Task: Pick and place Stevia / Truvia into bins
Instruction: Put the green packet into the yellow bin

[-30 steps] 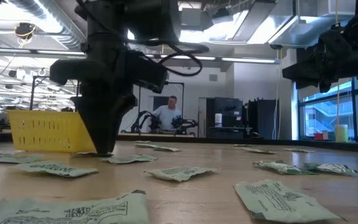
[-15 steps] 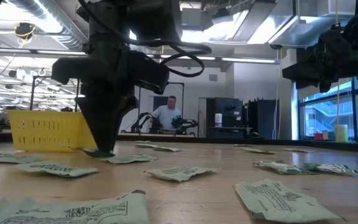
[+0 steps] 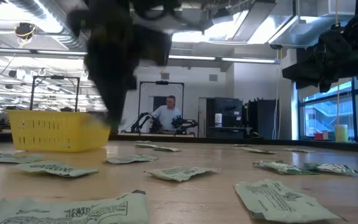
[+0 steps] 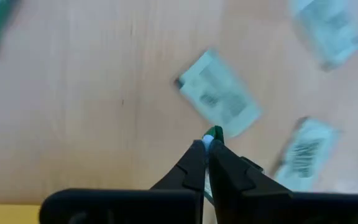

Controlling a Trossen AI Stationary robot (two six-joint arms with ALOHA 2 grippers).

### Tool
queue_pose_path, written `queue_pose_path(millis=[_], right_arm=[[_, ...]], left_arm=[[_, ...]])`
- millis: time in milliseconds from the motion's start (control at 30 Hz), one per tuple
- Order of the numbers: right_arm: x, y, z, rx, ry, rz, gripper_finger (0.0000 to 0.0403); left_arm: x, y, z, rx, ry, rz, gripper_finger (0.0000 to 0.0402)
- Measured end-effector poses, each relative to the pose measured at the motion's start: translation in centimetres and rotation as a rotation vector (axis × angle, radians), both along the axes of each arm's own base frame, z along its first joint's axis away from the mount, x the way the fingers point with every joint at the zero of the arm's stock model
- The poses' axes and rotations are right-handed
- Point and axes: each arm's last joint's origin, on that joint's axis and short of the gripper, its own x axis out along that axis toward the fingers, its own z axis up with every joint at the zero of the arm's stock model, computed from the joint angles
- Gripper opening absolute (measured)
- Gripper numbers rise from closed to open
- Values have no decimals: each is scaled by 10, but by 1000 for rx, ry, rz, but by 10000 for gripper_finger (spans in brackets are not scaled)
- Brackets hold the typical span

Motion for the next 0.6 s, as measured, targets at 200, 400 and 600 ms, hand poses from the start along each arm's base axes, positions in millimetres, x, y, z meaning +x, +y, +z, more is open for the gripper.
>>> queue_pose_path(millis=[200,400,600], right_arm=[[0,0,0,2,-1,0,87],[0,0,0,4,-1,0,87],[0,0,0,4,-2,0,87]], left_arm=[[-13,5,47,23,-140,58,6],[-45,15,82,109,-149,140,8],[-66,27,87,278,-47,304,10]])
